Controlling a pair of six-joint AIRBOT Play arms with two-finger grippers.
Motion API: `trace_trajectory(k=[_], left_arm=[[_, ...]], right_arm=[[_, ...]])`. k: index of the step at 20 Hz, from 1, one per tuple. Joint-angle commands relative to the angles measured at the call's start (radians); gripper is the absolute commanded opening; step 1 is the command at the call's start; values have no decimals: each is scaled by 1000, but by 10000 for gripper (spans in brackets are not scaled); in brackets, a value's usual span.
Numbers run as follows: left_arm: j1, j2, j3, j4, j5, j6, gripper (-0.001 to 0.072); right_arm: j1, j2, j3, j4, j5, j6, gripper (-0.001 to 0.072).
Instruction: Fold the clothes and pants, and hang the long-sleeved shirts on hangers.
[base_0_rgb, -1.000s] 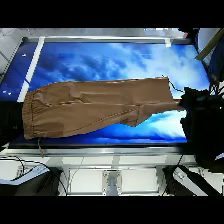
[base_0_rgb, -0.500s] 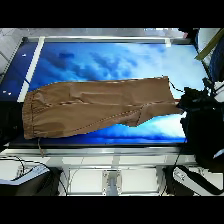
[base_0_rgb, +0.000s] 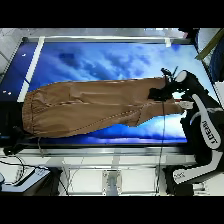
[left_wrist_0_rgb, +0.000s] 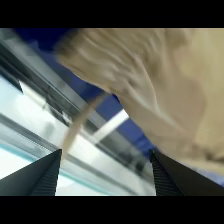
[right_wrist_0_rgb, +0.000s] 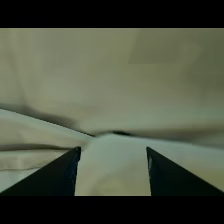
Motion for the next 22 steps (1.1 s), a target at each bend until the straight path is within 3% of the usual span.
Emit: trace_trajectory(k=[1, 7, 10, 11, 13, 15, 19, 22], left_arm=[[-85, 4, -58, 18, 123, -62, 641], [-83, 3, -79, 7, 335, -207, 640], [-83, 2, -91, -58, 370, -192, 594], [-83, 2, -91, -58, 369, -192, 484], [-83, 2, -92, -55, 370, -180, 38], [-83, 3, -92, -46, 370, -177, 25], [-83, 3, -92, -44, 369, -178, 25], [-83, 3, -92, -44, 369, -178, 24]], right_arm=[[43, -49, 90, -43, 35, -1, 454], [42, -49, 173, -41, 88, 40, 454], [42, -49, 173, -72, 129, 48, 453], [42, -49, 173, -90, 129, 60, 453], [42, -50, 173, -101, 128, 63, 453], [43, -56, 173, -128, 150, 81, 454], [43, -102, 169, -203, 323, 64, 454], [56, -129, 170, -203, 344, 46, 454]])
